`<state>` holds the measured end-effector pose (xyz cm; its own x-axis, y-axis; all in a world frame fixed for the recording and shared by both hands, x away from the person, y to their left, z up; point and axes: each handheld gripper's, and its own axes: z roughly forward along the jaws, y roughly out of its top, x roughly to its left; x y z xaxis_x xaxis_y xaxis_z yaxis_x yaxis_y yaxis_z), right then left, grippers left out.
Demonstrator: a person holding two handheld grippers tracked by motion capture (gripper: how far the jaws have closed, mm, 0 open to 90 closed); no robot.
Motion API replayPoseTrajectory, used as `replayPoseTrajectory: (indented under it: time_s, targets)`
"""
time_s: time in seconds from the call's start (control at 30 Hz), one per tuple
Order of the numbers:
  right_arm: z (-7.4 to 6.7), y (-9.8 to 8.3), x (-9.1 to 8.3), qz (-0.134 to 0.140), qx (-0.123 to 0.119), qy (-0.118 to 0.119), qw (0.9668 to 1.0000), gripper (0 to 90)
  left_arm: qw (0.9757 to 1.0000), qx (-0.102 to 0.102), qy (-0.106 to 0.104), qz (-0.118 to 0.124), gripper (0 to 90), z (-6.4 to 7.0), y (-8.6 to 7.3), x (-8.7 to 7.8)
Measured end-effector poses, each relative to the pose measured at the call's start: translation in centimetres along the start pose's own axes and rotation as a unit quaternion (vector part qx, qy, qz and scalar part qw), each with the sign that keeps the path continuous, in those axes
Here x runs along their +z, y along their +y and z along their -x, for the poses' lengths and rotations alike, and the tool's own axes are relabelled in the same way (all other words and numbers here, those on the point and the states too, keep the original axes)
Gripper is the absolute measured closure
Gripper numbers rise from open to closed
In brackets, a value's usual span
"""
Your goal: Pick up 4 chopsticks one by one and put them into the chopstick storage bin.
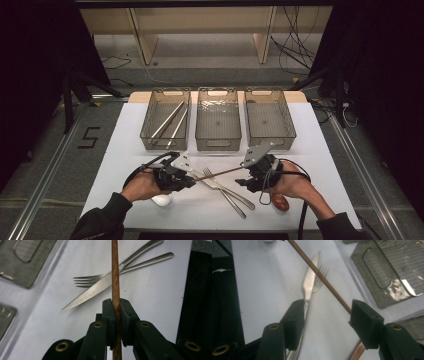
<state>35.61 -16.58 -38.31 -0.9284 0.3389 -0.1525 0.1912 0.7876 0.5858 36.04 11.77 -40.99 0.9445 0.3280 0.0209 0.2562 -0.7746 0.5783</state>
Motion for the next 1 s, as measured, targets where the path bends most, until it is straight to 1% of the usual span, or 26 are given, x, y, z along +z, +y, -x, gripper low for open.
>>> replayPoseTrajectory:
  time_s: [0.13,0.23,0.33,0.4,0.47,0.53,0.57,0.6,0.63,0.7,0.77,0.83,0.87,0.93,1.0]
  targets:
    - [0.2,-0.2,-0.3,0.008,0.016,-0.020,0.9996,42.9,0.9997,-0.016,0.013,0.008,83.5,-0.5,-0.3,-0.4]
    - [0.4,-0.5,-0.5,0.018,0.032,-0.025,0.9990,41.2,0.9993,-0.029,0.019,0.015,83.5,-0.8,-0.4,-0.6]
    - [0.6,-0.7,-0.7,0.022,0.047,-0.032,0.9981,40.1,0.9988,-0.038,0.026,0.017,83.5,-1.1,-0.6,-0.7]
    - [0.6,-0.9,-0.8,0.027,0.058,-0.038,0.9972,39.6,0.9982,-0.050,0.027,0.022,83.4,-1.3,-0.7,-0.8]
    - [0.6,-1.2,-0.9,0.039,0.070,-0.042,0.9959,38.6,0.9972,-0.065,0.025,0.026,83.4,-1.6,-0.9,-0.8]
    - [0.5,-1.6,-1.1,0.051,0.089,-0.043,0.9938,37.5,0.9961,-0.077,0.031,0.028,83.4,-1.8,-1.1,-0.9]
    - [0.5,-1.8,-1.2,0.052,0.092,-0.045,0.9934,36.7,0.9956,-0.082,0.033,0.030,83.4,-1.9,-1.2,-1.0]
    - [0.5,-2.0,-1.2,0.052,0.097,-0.046,0.9928,36.2,0.9949,-0.089,0.033,0.034,83.4,-2.1,-1.2,-1.1]
    - [0.5,-2.3,-1.2,0.052,0.107,-0.047,0.9918,36.0,0.9946,-0.091,0.034,0.037,83.4,-2.2,-1.3,-1.3]
    - [0.6,-2.8,-1.0,0.049,0.119,-0.051,0.9903,35.4,0.9932,-0.100,0.043,0.042,83.4,-2.4,-1.3,-1.5]
    - [0.7,-3.2,-0.8,0.044,0.128,-0.050,0.9896,34.7,0.9914,-0.110,0.050,0.049,83.4,-2.6,-1.4,-1.7]
    - [0.7,-3.5,-0.6,0.038,0.135,-0.053,0.9886,34.6,0.9902,-0.117,0.055,0.052,83.4,-2.8,-1.5,-1.9]
    - [0.7,-3.6,-0.6,0.037,0.138,-0.053,0.9883,34.4,0.9892,-0.124,0.058,0.054,83.4,-2.9,-1.6,-1.9]
    - [0.7,-3.8,-0.5,0.036,0.144,-0.054,0.9875,34.1,0.9886,-0.127,0.061,0.054,83.4,-3.2,-1.7,-2.1]
    - [0.7,-4.0,-0.4,0.032,0.147,-0.054,0.9872,33.9,0.9872,-0.135,0.066,0.055,83.4,-3.4,-1.9,-2.1]
